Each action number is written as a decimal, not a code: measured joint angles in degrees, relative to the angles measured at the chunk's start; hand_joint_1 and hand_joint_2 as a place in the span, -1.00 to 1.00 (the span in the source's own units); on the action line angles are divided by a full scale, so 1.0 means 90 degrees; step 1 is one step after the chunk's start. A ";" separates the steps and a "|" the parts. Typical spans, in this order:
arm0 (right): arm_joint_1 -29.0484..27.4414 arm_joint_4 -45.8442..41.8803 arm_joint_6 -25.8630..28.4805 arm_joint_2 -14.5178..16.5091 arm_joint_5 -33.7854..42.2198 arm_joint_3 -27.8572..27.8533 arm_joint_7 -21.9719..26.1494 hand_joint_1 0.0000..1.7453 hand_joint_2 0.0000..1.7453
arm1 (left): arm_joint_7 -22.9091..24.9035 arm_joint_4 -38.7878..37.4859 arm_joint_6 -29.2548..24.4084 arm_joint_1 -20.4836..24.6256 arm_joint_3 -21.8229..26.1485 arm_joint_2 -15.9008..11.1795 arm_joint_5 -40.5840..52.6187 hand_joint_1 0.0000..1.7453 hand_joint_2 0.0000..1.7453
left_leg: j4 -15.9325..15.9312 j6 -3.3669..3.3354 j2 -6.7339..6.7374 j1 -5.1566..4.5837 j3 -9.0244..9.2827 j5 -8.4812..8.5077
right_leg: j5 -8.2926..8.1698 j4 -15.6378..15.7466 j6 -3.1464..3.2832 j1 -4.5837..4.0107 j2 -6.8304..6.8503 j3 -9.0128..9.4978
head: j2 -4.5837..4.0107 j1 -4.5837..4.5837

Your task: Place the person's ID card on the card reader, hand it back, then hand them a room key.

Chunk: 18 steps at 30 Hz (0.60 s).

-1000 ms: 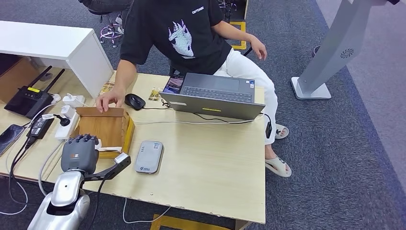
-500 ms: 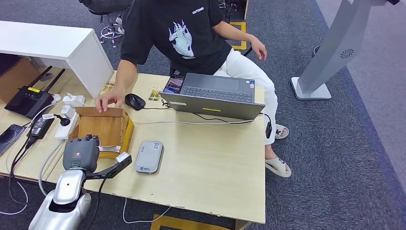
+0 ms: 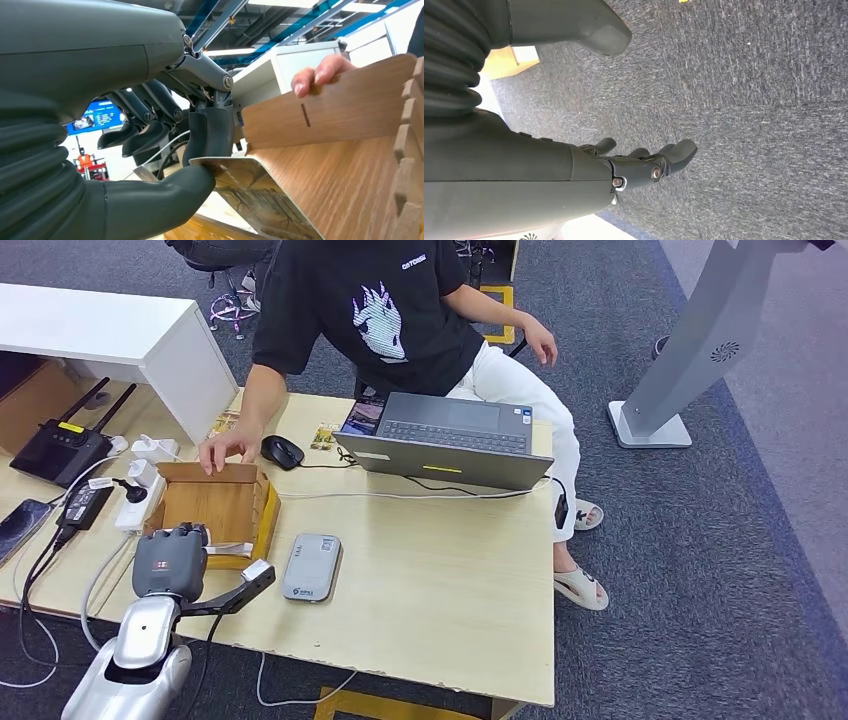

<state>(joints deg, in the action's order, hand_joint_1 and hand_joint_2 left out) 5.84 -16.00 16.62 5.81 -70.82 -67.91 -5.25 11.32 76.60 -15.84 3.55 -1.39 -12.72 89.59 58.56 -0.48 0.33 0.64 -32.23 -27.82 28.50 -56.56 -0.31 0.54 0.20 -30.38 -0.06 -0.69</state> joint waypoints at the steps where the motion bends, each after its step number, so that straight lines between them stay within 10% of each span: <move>1: 0.0000 0.0000 0.0001 0.0000 0.0000 -0.0001 0.0000 -1.00 1.00 | -0.0001 0.0002 -0.0050 0.0001 -0.0003 -0.0003 0.0000 1.00 1.00 | 0.0000 0.0000 0.0000 0.0000 0.0000 0.0000 | 0.0000 0.0000 0.0000 0.0000 0.0000 0.0000 | 0.0000 -0.0001; 18: -0.0017 0.0000 0.0113 0.0000 -0.0016 -0.0095 0.0031 -1.00 1.00 | -0.1771 0.3154 -0.0145 0.0239 0.0971 0.1083 -0.0003 1.00 1.00 | 0.0002 0.0000 0.0001 0.0001 -0.0004 0.0000 | -0.0002 0.0000 -0.0002 0.0001 -0.0002 -0.0003 | 0.0000 -0.0001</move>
<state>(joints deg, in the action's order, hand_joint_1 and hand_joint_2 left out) 5.68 -16.00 17.63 5.81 -70.96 -68.77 -4.97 -4.62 104.99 -17.14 5.70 7.36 -2.97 89.56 58.57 -0.48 0.34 0.65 -32.27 -27.82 28.48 -56.56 -0.33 0.54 0.18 -30.40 -0.06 -0.69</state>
